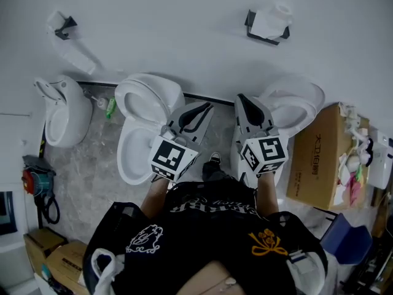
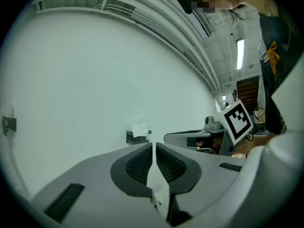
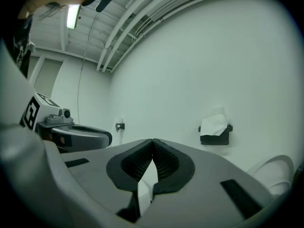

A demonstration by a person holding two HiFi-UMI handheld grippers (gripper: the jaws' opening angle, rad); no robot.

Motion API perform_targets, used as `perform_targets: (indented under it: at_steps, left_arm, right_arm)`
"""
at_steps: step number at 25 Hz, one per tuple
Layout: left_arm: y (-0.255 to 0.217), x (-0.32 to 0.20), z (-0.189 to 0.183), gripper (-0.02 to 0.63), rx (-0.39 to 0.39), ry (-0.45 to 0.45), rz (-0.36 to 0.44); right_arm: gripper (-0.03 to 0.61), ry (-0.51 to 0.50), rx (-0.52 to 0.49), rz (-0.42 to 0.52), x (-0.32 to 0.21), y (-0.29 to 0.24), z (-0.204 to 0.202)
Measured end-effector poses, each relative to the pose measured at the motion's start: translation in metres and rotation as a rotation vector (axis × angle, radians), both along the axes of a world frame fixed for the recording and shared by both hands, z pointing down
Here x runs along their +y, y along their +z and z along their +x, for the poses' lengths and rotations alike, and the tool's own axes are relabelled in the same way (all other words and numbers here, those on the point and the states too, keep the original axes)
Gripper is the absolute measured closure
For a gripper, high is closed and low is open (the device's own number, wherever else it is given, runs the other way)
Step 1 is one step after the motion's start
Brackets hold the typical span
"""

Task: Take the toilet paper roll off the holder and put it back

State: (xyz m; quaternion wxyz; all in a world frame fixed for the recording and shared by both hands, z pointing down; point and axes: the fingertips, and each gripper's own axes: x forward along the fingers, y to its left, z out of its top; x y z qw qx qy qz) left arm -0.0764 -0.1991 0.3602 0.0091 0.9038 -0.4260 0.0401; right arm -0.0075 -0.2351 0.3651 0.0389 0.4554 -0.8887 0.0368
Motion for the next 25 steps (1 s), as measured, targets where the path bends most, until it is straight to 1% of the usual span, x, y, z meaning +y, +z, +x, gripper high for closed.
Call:
perform_targets:
  at_steps: [5,9,13,16,19,23,25]
  left_arm:
    - [-0.011,-0.052,0.036,0.577,-0.008,0.026,0.030]
    - [-0.014,-0.083,0.062,0.577,-0.025,0.040,0.039]
    - [-0.018,-0.107,0.081,0.577,-0.038,0.048,0.049]
    - [-0.018,-0.122,0.096,0.577,-0.051,0.051,0.053]
    - [-0.015,-0.136,0.105,0.577,-0.054,0.051,0.043]
    - [-0.013,-0.152,0.108,0.577,-0.064,0.050,0.034]
    - [-0.012,-0.158,0.114,0.577,-0.071,0.054,0.032]
  right_arm:
    - [0.565,0.026,0.010,0.051,-0.058,-0.014,0.042]
    - [0.565,0.030,0.029,0.100,-0.097,-0.022,0.072]
    - [0.565,0.064,0.016,0.119,-0.135,-0.028,0.098]
    - [0.560,0.067,0.007,0.125,-0.160,-0.031,0.118]
    - [0.544,0.074,0.014,0.140,-0.184,-0.035,0.131]
    - [0.500,0.084,0.044,0.152,-0.217,-0.040,0.140]
    - [0.491,0.090,0.057,0.151,-0.233,-0.041,0.147]
